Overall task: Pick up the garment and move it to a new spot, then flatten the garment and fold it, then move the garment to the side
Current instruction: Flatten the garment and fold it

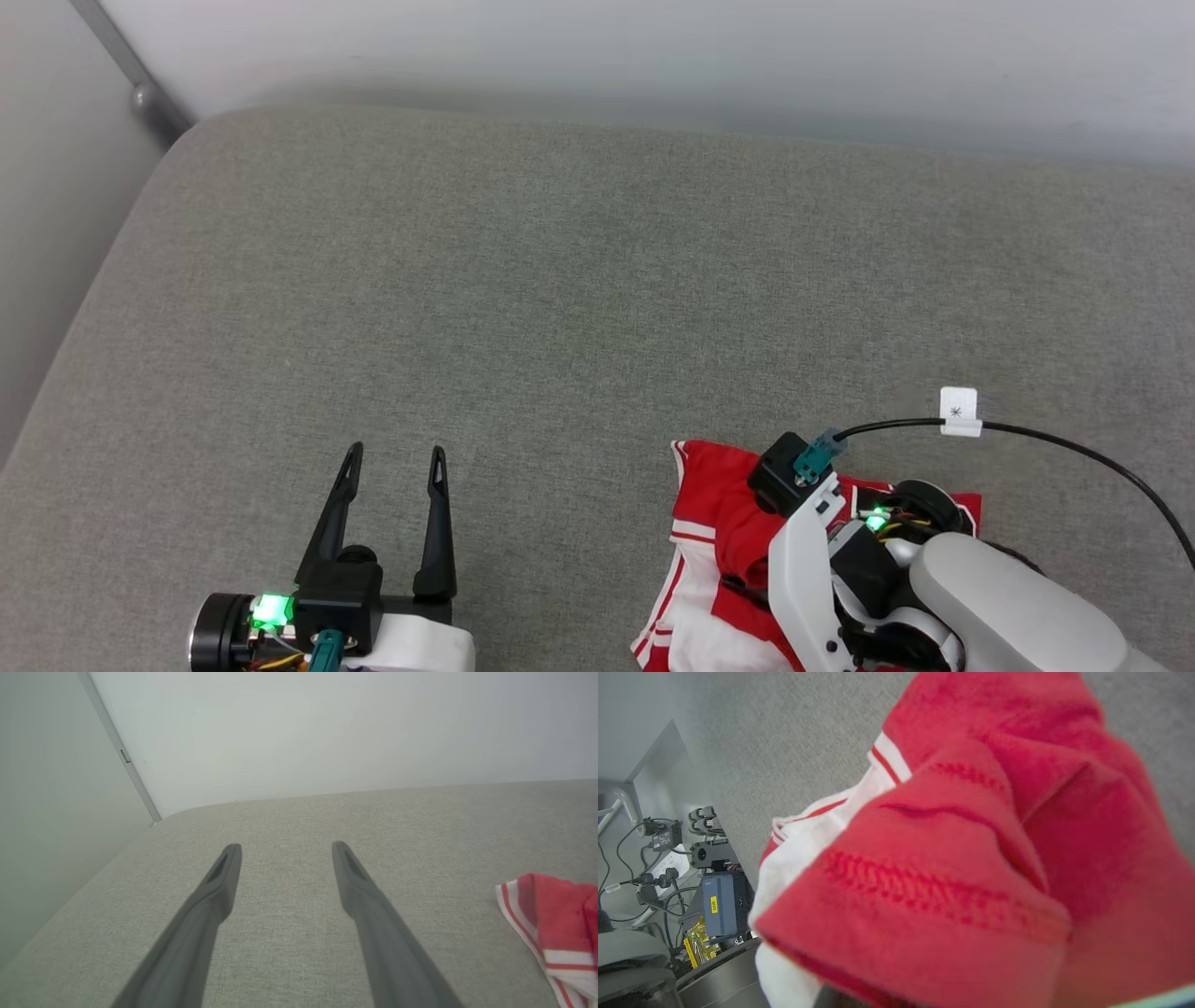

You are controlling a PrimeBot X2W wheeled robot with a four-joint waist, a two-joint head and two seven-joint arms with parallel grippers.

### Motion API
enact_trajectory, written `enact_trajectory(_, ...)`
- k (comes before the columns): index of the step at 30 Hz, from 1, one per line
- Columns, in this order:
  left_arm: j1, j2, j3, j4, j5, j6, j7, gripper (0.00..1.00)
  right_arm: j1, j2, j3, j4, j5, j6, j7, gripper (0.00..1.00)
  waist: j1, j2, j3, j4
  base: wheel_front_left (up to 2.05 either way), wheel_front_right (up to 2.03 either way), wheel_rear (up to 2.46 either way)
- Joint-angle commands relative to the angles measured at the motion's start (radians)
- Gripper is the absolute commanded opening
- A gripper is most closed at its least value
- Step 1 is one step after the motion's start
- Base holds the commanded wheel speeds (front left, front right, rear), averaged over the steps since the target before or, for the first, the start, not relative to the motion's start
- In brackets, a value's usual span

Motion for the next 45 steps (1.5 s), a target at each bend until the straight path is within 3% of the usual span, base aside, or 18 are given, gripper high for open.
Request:
enact_trajectory(1, -0.009, 0.0, 0.003, 0.0, 0.003, -0.003, -0.002, 1.0, -0.013, 0.005, 0.008, 0.006, -0.003, 0.0, -0.004, 0.0, -0.0001, 0.0, 0.001, 0.001, 0.0, 0.0, 0.0)
enact_trajectory(3, -0.006, -0.002, 0.008, 0.0, 0.003, -0.002, -0.002, 1.0, -0.018, 0.004, 0.044, 0.032, -0.001, -0.001, -0.034, 0.0, -0.0001, 0.0, 0.0, -0.002, 0.0, 0.0, 0.0)
enact_trajectory(4, 0.0, -0.002, 0.012, -0.001, 0.002, 0.001, -0.002, 1.0, -0.022, 0.004, 0.059, 0.033, 0.005, -0.001, -0.05, 0.33, -0.0001, 0.0, -0.003, -0.008, 0.0, 0.0, 0.0)
enact_trajectory(5, 0.007, -0.003, 0.015, -0.001, 0.001, 0.002, -0.002, 1.0, -0.033, -0.003, 0.071, 0.031, 0.0, -0.001, -0.072, 1.0, -0.0001, 0.0, -0.006, -0.013, 0.0, 0.0, 0.0)
enact_trajectory(9, 0.026, -0.002, 0.03, 0.006, -0.003, -0.003, -0.002, 1.0, -0.07, -0.039, 0.103, 0.003, -0.023, -0.001, -0.165, 1.0, -0.0001, 0.0, -0.034, -0.043, 0.0, 0.0, 0.0)
enact_trajectory(13, 0.044, 0.003, 0.042, 0.007, -0.001, -0.009, -0.002, 1.0, -0.076, -0.078, 0.07, -0.051, -0.038, -0.001, -0.278, 1.0, -0.0001, 0.0, -0.073, -0.075, 0.0, 0.0, 0.0)
enact_trajectory(18, 0.066, 0.005, 0.056, 0.003, -0.001, -0.013, -0.002, 1.0, -0.034, -0.116, -0.081, -0.088, -0.123, -0.001, -0.432, 1.0, -0.0001, 0.0, -0.118, -0.118, 0.0, 0.0, 0.0)
enact_trajectory(23, 0.093, 0.001, 0.063, -0.002, -0.001, -0.016, -0.002, 1.0, 0.042, -0.11, -0.29, -0.078, -0.246, -0.001, -0.563, 1.0, -0.0001, 0.0, -0.152, -0.155, 0.0, 0.0, 0.0)
enact_trajectory(28, 0.106, -0.003, 0.067, -0.005, 0.001, -0.023, -0.002, 1.0, 0.162, -0.046, -0.537, -0.04, -0.398, -0.001, -0.709, 1.0, -0.0001, 0.0, -0.167, -0.172, 0.0, 0.0, 0.0)
enact_trajectory(34, 0.112, -0.006, 0.072, -0.01, 0.002, -0.028, -0.002, 1.0, 0.32, 0.079, -0.776, -0.053, -0.54, -0.001, -0.834, 1.0, -0.0001, 0.0, -0.178, -0.179, 0.0, 0.0, 0.0)
enact_trajectory(39, 0.126, -0.008, 0.074, -0.016, 0.005, -0.032, -0.002, 1.0, 0.448, 0.199, -0.908, -0.129, -0.607, -0.001, -0.86, 1.0, -0.0001, 0.0, -0.188, -0.178, 0.0, 0.0, 0.0)
enact_trajectory(45, 0.14, -0.009, 0.079, -0.026, 0.002, -0.039, -0.002, 1.0, 0.582, 0.308, -0.98, -0.246, -0.64, -0.001, -0.862, 1.0, -0.0001, 0.0, -0.199, -0.173, 0.0, 0.0, 0.0)
